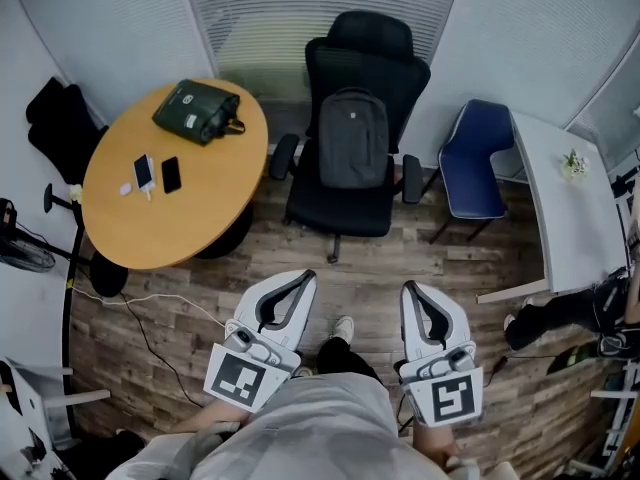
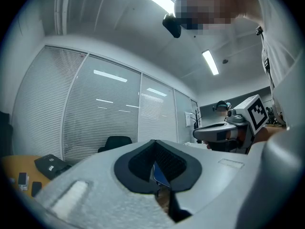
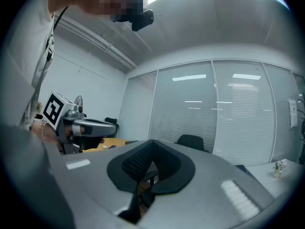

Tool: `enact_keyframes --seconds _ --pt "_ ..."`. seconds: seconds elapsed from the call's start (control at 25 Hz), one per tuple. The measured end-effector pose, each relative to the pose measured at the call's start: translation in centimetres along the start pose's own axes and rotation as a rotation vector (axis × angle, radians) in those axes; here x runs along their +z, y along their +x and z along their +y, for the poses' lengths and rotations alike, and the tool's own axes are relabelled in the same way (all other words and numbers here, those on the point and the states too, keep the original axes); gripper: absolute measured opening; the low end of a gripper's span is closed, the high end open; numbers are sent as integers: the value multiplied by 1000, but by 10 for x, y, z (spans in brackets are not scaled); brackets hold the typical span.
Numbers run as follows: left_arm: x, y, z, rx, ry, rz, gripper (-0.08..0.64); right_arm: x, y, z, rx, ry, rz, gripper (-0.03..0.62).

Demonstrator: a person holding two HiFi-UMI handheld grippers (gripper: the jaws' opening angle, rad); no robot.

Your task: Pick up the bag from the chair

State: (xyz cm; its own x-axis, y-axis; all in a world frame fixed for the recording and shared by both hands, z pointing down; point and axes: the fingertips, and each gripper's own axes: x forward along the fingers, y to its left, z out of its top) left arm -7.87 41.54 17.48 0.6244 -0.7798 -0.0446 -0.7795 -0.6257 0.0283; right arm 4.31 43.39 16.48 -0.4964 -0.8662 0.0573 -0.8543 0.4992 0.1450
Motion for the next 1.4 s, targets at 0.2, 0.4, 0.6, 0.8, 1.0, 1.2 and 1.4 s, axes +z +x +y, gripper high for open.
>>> enact_keyframes --seconds 0.2,0.4,0.6,0.8,1.0,1.2,1.4 --pt "-1 48 2 2 6 8 5 -7 16 -47 -14 0 -2 3" --pt "-4 94 3 1 6 6 5 -16 33 -85 -13 9 15 3" --pt "-9 135 0 4 7 9 5 -23 45 -121 0 5 20 3" --pt "-12 164 2 25 4 11 5 -30 60 -148 19 10 26 3" --pt "-16 175 6 46 -1 22 5 -33 68 -159 33 17 23 3" --pt "-16 183 12 47 3 19 5 -35 77 -164 35 23 24 3" --pt "-19 190 24 41 7 16 5 -37 94 -165 35 14 18 3"
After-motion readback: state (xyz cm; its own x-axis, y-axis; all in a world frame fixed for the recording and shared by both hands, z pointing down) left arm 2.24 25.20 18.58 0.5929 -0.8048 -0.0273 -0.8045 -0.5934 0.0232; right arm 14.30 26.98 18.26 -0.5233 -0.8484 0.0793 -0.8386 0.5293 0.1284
